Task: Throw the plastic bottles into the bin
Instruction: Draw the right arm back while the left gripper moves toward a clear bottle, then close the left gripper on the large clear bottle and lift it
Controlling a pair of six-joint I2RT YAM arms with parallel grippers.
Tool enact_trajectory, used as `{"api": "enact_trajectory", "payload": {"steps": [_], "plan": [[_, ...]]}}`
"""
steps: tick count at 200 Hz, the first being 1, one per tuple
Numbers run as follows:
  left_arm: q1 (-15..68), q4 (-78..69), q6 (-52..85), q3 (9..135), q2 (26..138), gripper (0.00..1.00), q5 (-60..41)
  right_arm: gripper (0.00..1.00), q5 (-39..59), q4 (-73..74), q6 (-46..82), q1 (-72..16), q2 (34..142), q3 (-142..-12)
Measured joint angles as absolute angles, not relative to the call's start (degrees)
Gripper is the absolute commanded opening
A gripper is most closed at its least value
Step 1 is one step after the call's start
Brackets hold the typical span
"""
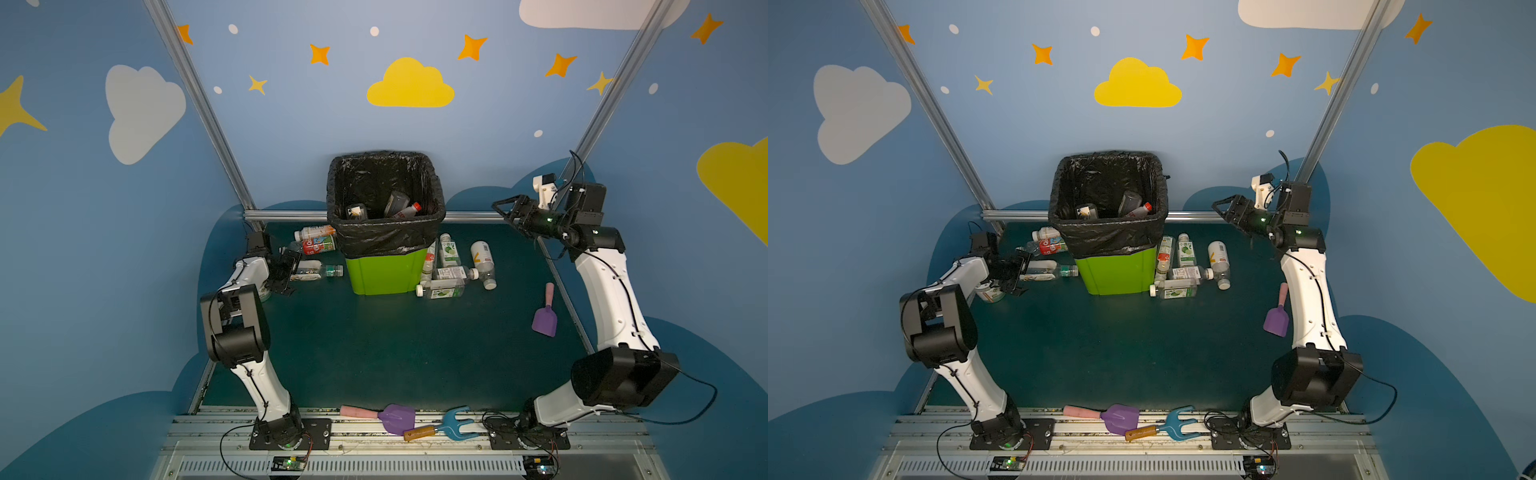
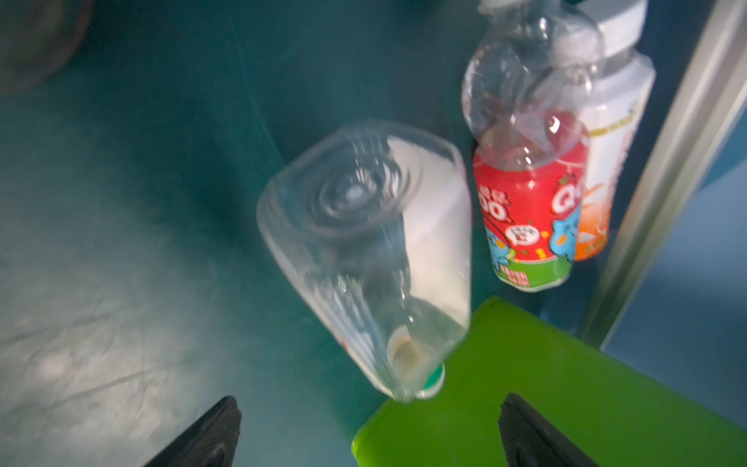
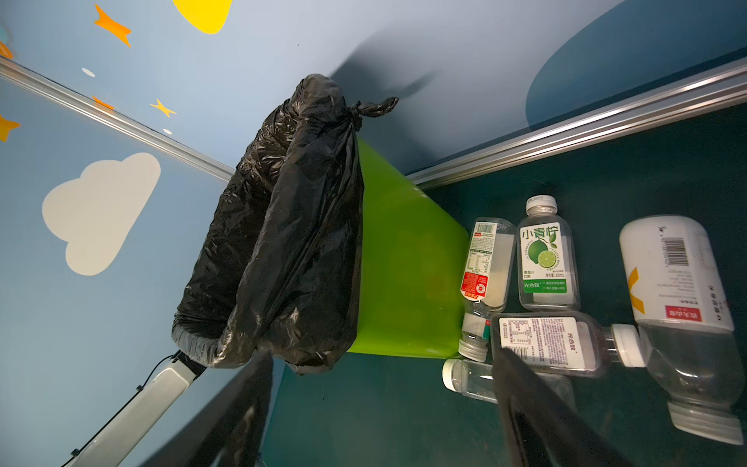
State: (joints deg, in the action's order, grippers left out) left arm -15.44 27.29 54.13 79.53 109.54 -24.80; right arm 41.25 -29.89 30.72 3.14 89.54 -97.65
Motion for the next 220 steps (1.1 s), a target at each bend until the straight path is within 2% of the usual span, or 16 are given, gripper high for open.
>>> {"api": "enact_trajectory", "payload": {"steps": [110, 220], "plan": [[-13.3, 29.6, 55.3, 88.9, 118.9, 1.00, -20.9, 0.84, 46.1, -27.3, 35.0, 6.5, 97.5, -100.2], [-13.1, 32.8, 54.4, 94.6, 122.1, 0.98, -20.3, 0.84, 47.2, -26.9, 36.5, 8.9, 98.8, -100.2]]}}
